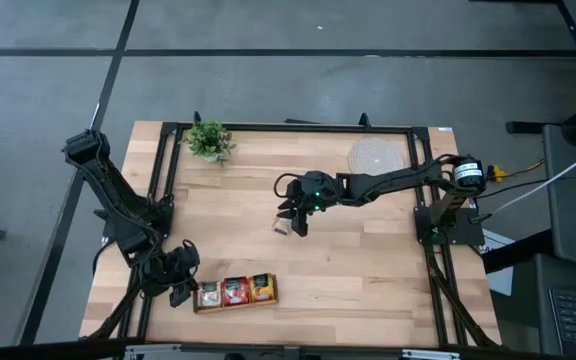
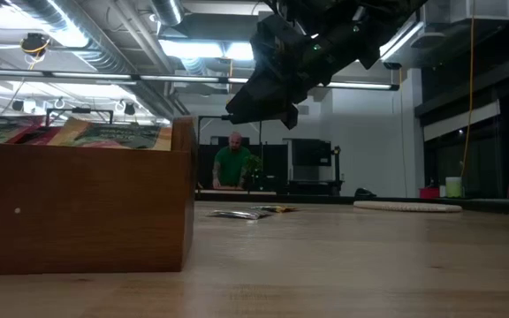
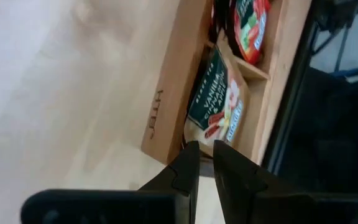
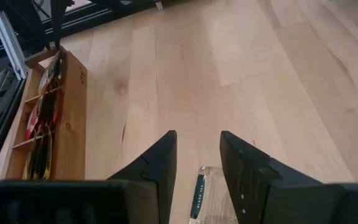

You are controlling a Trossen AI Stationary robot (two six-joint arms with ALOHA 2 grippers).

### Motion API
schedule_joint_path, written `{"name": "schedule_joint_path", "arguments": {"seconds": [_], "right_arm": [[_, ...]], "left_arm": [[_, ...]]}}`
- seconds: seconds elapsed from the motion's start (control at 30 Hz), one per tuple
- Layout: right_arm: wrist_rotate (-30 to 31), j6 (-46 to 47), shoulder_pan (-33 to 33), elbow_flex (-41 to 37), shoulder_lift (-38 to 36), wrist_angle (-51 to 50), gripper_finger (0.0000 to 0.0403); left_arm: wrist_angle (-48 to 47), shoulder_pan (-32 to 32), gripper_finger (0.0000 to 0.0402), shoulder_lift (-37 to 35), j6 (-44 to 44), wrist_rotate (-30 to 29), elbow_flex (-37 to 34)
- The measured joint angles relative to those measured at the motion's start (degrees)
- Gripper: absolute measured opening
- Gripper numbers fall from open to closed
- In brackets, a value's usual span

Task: Pick & Place Tea
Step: Put the brown tea bag into the left section of the wooden organizer

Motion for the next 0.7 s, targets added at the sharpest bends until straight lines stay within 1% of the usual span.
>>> {"name": "schedule_joint_path", "arguments": {"seconds": [0.17, 0.23, 0.43, 0.57, 0.7], "right_arm": [[0.0, 0.0, 0.0, 0.0, 0.0, 0.3, 0.0125], [0.0, 0.0, 0.0, 0.0, 0.0, 0.3, 0.0125], [0.0, 0.0, 0.0, 0.0, 0.0, 0.3, 0.0125], [0.0, 0.0, 0.0, 0.0, 0.0, 0.3, 0.0125], [0.0, 0.0, 0.0, 0.0, 0.0, 0.3, 0.0125]], "left_arm": [[0.3, 0.0, 0.0033, -0.2, -0.2, 1.8, 0.0], [0.3, 0.0, 0.0028, -0.8, 1.1, 1.7, 0.0], [0.1, 0.0, 0.0011, -3.0, 6.9, -6.1, 0.0], [0.0, 0.0, 0.0002, -3.4, 8.6, -7.4, 0.0], [-0.3, 0.0, 0.0004, -3.3, 8.7, -7.6, 0.0]]}}
